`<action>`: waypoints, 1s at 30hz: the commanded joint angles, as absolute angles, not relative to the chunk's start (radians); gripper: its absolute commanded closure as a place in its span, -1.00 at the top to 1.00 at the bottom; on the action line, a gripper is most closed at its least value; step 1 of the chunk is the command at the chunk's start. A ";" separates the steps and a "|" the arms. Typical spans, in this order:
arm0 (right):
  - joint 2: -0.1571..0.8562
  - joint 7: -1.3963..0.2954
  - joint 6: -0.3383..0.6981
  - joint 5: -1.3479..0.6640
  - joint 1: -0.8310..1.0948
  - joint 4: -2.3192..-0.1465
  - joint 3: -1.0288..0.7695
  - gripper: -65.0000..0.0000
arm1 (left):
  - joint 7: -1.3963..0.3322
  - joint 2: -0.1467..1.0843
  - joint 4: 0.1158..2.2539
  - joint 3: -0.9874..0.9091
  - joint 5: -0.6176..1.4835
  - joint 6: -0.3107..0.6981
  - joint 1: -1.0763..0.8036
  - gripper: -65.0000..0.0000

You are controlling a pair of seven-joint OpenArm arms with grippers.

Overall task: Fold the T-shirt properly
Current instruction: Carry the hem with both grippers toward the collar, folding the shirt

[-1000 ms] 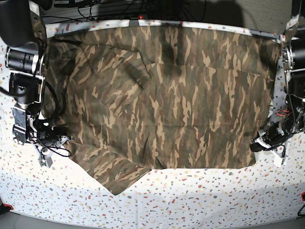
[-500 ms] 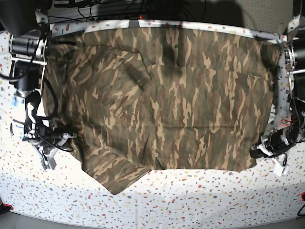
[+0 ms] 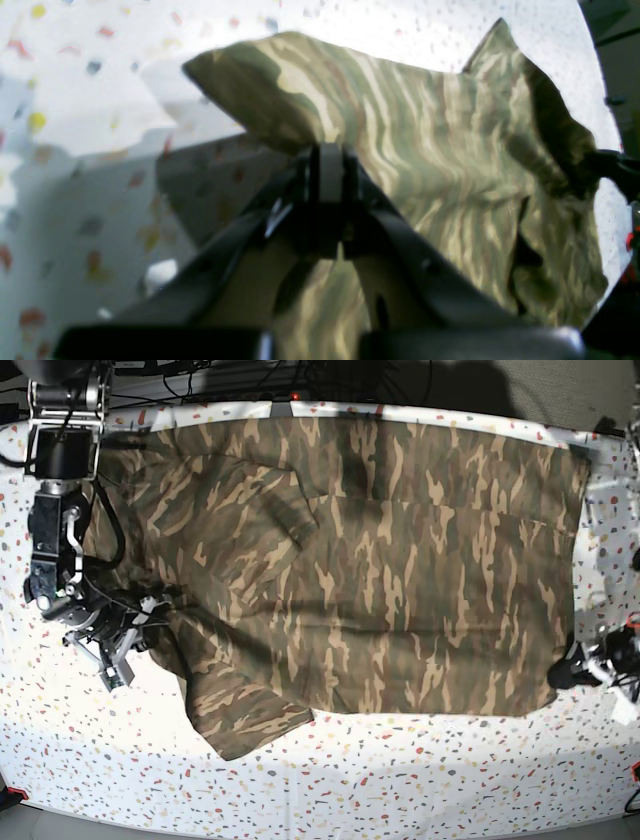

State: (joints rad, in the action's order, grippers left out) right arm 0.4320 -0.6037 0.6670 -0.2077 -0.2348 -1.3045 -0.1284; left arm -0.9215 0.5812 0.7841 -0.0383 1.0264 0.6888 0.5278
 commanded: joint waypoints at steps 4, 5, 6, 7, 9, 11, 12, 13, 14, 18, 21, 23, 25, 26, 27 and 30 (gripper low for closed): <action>0.449 -0.585 0.673 -0.213 -0.212 -1.378 -0.132 -1.00 | -0.928 0.654 0.882 -0.046 1.111 0.698 0.460 -1.00; 0.449 -0.584 0.673 -0.212 -0.200 -1.395 -0.132 -1.00 | -0.928 0.664 0.908 -0.046 1.113 0.698 0.434 -1.00; 0.449 -0.584 0.673 -0.212 -0.187 -1.415 -0.133 -1.00 | -0.928 0.672 0.936 -0.046 1.113 0.698 0.410 -1.00; 0.449 -0.584 0.673 -0.212 -0.176 -1.435 -0.136 -1.00 | -0.927 0.678 0.963 -0.046 1.112 0.698 0.388 -1.00; 0.449 -0.585 0.673 -0.212 -0.156 -1.475 -0.147 -1.00 | -0.927 0.686 1.019 -0.048 1.111 0.698 0.347 -1.00; 0.449 -0.585 0.673 -0.212 -0.133 -1.520 -0.163 -1.00 | -0.927 0.685 1.068 -0.062 1.111 0.698 0.313 -1.00; 0.449 -0.586 0.673 -0.213 -0.121 -1.541 -0.172 -1.00 | -0.927 0.685 1.087 -0.073 1.111 0.698 0.297 -1.00; 0.449 -0.587 0.673 -0.213 -0.108 -1.563 -0.182 -1.00 | -0.927 0.684 1.108 -0.088 1.112 0.698 0.281 -1.00; 0.449 -0.590 0.673 -0.213 -0.093 -1.585 -0.192 -1.00 | -0.928 0.685 1.128 -0.105 1.111 0.698 0.263 -1.00; 0.449 -0.592 0.673 -0.213 -0.019 -1.652 -0.239 -1.00 | -0.942 0.685 1.192 -0.192 1.113 0.698 0.184 -1.00; 0.449 -0.591 0.673 -0.223 0.037 -1.690 -0.278 -1.00 | -0.953 0.685 1.212 -0.242 1.113 0.698 0.122 -1.00; 0.449 -0.592 0.673 -0.246 0.068 -1.713 -0.298 -1.00 | -0.950 0.684 1.212 -0.260 1.113 0.698 0.086 -1.00; 0.449 -0.593 0.673 -0.250 0.093 -1.734 -0.307 -1.00 | -0.944 0.684 1.212 -0.262 1.116 0.698 0.057 -1.00; 0.449 -0.593 0.673 -0.250 0.104 -1.744 -0.308 -1.00 | -0.944 0.684 1.212 -0.262 1.122 0.698 0.043 -1.00; 0.449 -0.599 0.673 -0.250 0.114 -1.753 -0.308 -1.00 | -0.945 0.684 1.212 -0.262 1.129 0.698 0.030 -1.00; 0.449 -0.617 0.673 -0.249 0.139 -1.781 -0.308 -1.00 | -0.946 0.684 1.212 -0.262 1.128 0.698 0.004 -1.00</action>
